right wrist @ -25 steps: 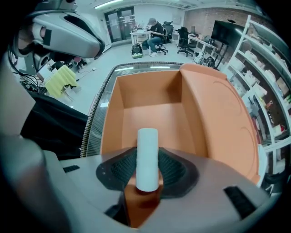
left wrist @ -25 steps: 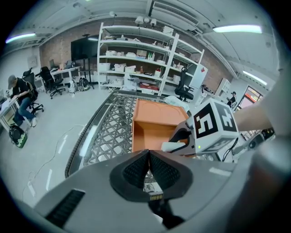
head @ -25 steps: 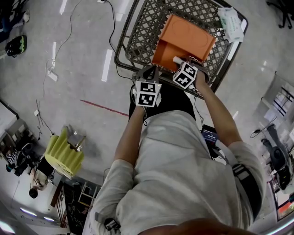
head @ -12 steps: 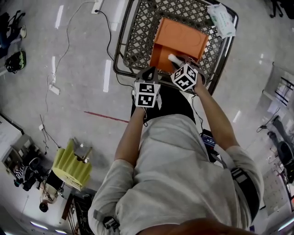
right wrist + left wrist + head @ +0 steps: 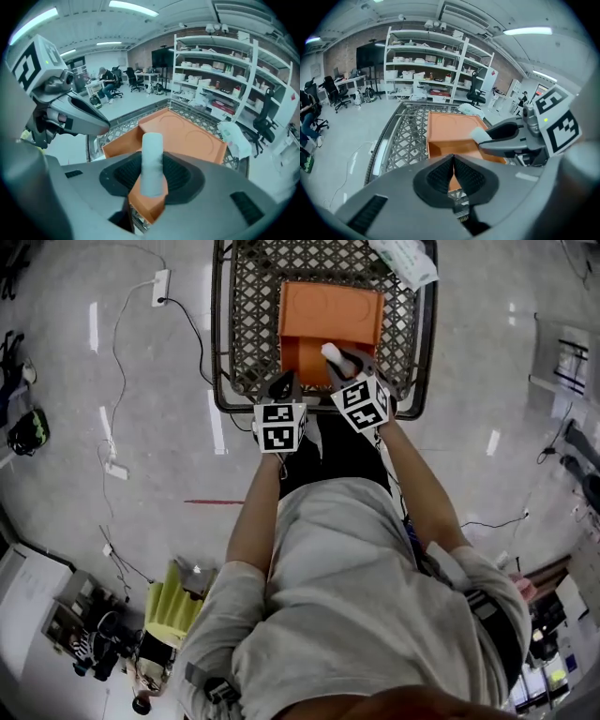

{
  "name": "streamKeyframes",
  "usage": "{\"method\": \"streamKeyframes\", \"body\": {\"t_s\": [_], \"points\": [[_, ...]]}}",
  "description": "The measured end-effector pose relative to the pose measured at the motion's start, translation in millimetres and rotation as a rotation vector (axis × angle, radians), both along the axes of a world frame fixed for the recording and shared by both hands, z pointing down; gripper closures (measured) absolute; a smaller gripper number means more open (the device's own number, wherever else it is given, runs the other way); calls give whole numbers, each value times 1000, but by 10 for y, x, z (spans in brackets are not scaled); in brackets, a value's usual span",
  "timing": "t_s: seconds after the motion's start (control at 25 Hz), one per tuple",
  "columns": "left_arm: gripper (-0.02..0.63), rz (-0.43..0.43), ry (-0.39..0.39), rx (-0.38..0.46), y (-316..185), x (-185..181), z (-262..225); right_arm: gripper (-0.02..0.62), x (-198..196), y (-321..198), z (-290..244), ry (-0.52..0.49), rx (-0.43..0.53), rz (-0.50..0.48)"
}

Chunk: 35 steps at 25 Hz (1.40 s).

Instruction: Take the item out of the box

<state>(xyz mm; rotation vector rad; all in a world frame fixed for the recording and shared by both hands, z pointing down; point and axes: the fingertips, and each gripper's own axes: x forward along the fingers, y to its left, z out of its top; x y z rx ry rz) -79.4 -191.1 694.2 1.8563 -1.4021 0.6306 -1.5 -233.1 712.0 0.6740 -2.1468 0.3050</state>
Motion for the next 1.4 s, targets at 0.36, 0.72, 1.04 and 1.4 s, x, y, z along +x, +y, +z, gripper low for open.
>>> {"method": "streamKeyframes", "body": {"t_s": [0.36, 0.72, 1.04, 1.4], "points": [[595, 87, 5, 26, -155, 84, -142, 459, 229, -1, -338, -107, 14, 231], [595, 138, 15, 100, -64, 155, -396, 459, 343, 172, -660, -197, 95, 410], [595, 150, 7, 210, 204, 52, -793, 459, 280, 533, -1091, -290, 219, 511], [595, 185, 56, 334, 533, 122, -1326, 463, 255, 918, -1722, -371, 365, 564]]}}
